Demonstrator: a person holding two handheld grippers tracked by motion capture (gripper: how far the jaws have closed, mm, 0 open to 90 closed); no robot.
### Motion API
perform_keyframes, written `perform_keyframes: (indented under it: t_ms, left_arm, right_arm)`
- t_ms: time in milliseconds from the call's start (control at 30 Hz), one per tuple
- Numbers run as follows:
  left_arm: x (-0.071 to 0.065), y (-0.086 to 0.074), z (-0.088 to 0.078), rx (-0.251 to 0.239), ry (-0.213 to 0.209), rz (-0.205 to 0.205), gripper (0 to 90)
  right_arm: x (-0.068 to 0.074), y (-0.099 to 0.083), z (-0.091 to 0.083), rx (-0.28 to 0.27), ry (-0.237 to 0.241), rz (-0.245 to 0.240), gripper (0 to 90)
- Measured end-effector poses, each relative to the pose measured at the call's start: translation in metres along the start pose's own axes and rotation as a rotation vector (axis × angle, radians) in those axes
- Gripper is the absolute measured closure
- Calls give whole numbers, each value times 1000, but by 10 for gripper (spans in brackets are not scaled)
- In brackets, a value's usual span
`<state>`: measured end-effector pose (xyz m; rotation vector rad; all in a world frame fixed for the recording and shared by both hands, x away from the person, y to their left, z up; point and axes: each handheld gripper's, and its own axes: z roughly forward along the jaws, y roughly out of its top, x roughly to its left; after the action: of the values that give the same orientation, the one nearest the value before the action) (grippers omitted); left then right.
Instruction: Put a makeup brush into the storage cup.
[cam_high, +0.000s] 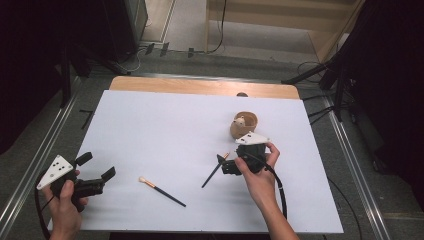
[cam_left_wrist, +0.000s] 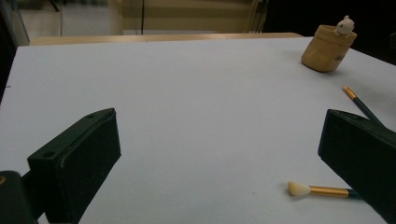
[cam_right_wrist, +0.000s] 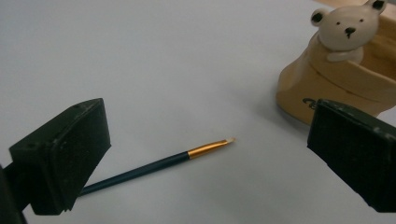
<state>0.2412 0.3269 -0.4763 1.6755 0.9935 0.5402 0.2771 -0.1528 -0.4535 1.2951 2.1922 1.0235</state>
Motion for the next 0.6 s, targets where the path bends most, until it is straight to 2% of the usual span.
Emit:
perform_keyframes:
  t_ms: [33, 100, 133, 200, 233, 267, 300, 367, 433, 500, 600]
  left_arm:
    - [0, 0, 0, 2, -1, 1, 0]
    - [1, 0, 0, 1, -1, -3, 0]
    - [1, 0, 0, 1, -1, -3, 0]
    - [1, 0, 0, 0, -4, -5, 0]
    - [1, 0, 0, 0, -4, -5, 0]
    - [0, 0, 0, 0, -4, -5, 0]
    - [0, 0, 0, 1, -5, -3, 0]
    - [0, 1, 1, -3, -9, -8, 0]
    - [-1, 1, 1, 2, -6, -7, 0]
    - [-1, 1, 1, 2, -7, -6, 0]
    - [-1, 1, 1, -1, -11, -8, 0]
  right_arm:
    - [2, 2, 4, 38, -7, 1, 0]
    - [2, 3, 6, 51, -5, 1, 0]
    - [3, 5, 10, 86, -5, 0, 0]
    - [4, 6, 15, 119, 0, -1, 0]
    - [4, 6, 15, 119, 0, -1, 0]
    - [4, 7, 17, 140, -2, 2, 0]
    - [5, 9, 21, 185, -5, 8, 0]
    - [6, 10, 23, 201, -2, 9, 0]
    - [7, 13, 28, 254, 1, 25, 0]
    - [8, 13, 29, 263, 4, 31, 0]
    - [11, 17, 33, 307, -1, 24, 0]
